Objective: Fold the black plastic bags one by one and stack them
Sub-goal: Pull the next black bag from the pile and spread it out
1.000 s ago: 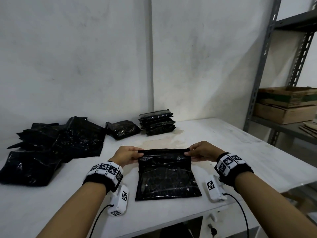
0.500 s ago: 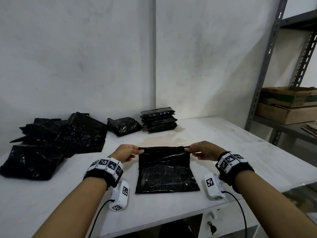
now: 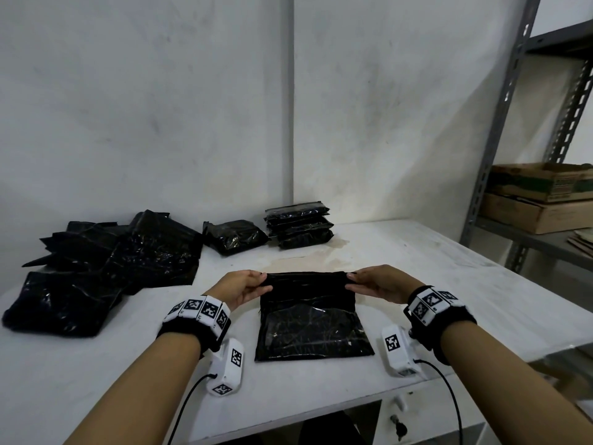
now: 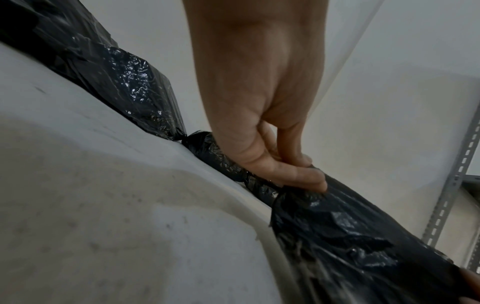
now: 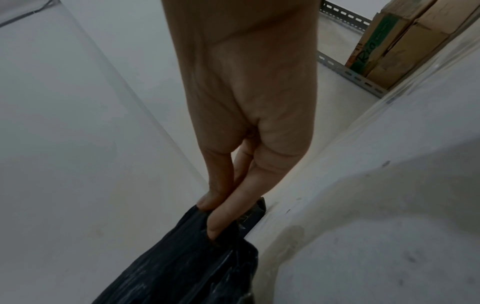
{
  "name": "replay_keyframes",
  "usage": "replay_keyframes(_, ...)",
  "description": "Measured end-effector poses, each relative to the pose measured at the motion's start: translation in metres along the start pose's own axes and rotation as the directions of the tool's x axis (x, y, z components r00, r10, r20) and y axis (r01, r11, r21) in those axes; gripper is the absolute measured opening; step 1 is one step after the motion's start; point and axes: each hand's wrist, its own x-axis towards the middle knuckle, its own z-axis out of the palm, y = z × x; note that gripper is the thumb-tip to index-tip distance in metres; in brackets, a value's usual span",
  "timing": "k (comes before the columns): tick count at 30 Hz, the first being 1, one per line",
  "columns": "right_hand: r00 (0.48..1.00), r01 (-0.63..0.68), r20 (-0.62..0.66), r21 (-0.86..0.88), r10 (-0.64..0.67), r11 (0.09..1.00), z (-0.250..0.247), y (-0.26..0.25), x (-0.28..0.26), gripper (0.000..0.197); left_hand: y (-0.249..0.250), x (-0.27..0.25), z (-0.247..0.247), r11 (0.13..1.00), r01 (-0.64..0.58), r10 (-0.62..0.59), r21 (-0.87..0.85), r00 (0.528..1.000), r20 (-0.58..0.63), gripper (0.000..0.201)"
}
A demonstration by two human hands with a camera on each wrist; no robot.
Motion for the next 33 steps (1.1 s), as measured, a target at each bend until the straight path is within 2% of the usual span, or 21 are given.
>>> replay_keyframes(4,1.0,0.005,-0.005,0.081,-0.005,0.997,0.0,0.0,-0.002,0.009,0.001,-0.003,0.002,1.0,-0.026,0.026,-0.008,1.0,-0.001,0.006)
replay_keyframes(11,0.998,-0.023,-0.063,0.058,0.026,0.998,0.007,0.001,-0.002,0.01,0.004,-0.005,0.005,0.999,-0.04,0.04,-0.005,0.997,-0.071,0.013)
replay_keyframes(13,0.993,0.0,-0.117,-0.051,-0.006,0.999,0.01,-0.001,-0.002,0.02,0.004,-0.004,0.008,0.999,-0.029,0.03,0.02,0.995,-0.095,0.009)
replay_keyframes(16,0.977,0.011,-0.2,-0.319,-0.078,0.948,0.011,-0.006,-0.005,0.03,0.002,-0.005,0.009,0.981,0.041,-0.024,0.19,0.996,-0.087,0.008)
replay_keyframes(19,0.976,-0.017,-0.207,-0.404,-0.074,0.915,0.008,-0.008,-0.005,0.032,0.002,-0.007,0.006,0.939,0.1,-0.076,0.328,0.993,-0.085,0.011)
replay_keyframes(24,0.987,-0.059,-0.161,-0.281,0.014,0.958,0.006,-0.003,-0.004,0.008,0.007,-0.009,0.008,0.936,0.167,-0.139,0.311,0.984,-0.11,0.013)
replay_keyframes(26,0.991,-0.064,-0.127,-0.218,0.036,0.974,0.006,-0.002,-0.003,0.008,0.008,-0.011,0.01,0.949,0.19,-0.182,0.252,0.982,-0.053,0.016)
replay_keyframes(29,0.997,-0.07,-0.042,-0.116,0.066,0.991,0.007,-0.001,-0.002,0.018,0.009,-0.014,0.01,0.972,0.19,-0.197,0.14,0.98,0.038,0.02)
replay_keyframes(33,0.997,-0.075,0.013,-0.035,0.076,0.997,0.005,0.002,0.0,0.013,0.008,-0.017,0.012,0.977,0.178,-0.184,0.114,0.982,0.039,0.017)
